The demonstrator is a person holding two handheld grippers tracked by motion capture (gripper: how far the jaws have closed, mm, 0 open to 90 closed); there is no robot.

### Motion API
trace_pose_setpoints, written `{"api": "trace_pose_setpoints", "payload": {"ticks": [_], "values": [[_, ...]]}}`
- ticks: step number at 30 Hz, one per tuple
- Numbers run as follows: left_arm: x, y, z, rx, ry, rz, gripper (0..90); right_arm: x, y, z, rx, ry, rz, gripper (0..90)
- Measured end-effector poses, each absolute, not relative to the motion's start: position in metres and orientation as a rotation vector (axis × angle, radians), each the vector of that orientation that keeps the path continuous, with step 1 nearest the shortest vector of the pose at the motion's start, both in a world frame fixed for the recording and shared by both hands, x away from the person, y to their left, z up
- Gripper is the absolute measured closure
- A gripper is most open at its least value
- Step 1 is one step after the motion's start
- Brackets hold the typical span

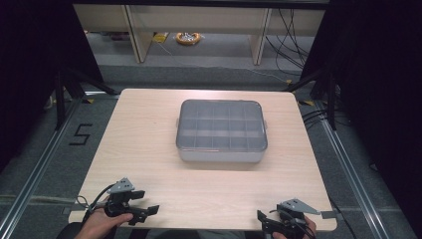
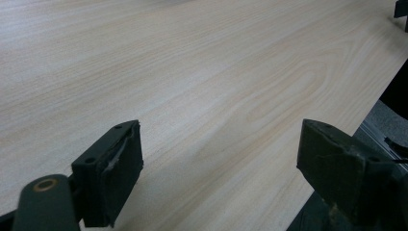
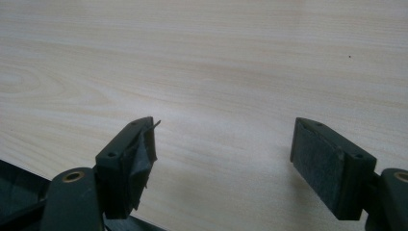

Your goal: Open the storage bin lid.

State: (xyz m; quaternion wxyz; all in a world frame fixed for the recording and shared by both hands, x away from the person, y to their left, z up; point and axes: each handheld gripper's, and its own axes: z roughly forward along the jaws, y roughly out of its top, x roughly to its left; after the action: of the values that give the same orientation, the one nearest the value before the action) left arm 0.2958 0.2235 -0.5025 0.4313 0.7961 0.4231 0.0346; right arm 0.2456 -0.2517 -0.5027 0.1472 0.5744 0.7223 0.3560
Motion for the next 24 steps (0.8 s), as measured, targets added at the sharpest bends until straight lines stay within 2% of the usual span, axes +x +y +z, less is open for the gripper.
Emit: {"api": "trace_pose_setpoints", "payload": {"ticks": [24], "values": [[0.2957, 0.2236, -0.5015, 1.981, 1.075, 0.094, 15.5, 0.247, -0.2564, -0.5015, 1.656, 2.04, 1.053, 25.3]]}}
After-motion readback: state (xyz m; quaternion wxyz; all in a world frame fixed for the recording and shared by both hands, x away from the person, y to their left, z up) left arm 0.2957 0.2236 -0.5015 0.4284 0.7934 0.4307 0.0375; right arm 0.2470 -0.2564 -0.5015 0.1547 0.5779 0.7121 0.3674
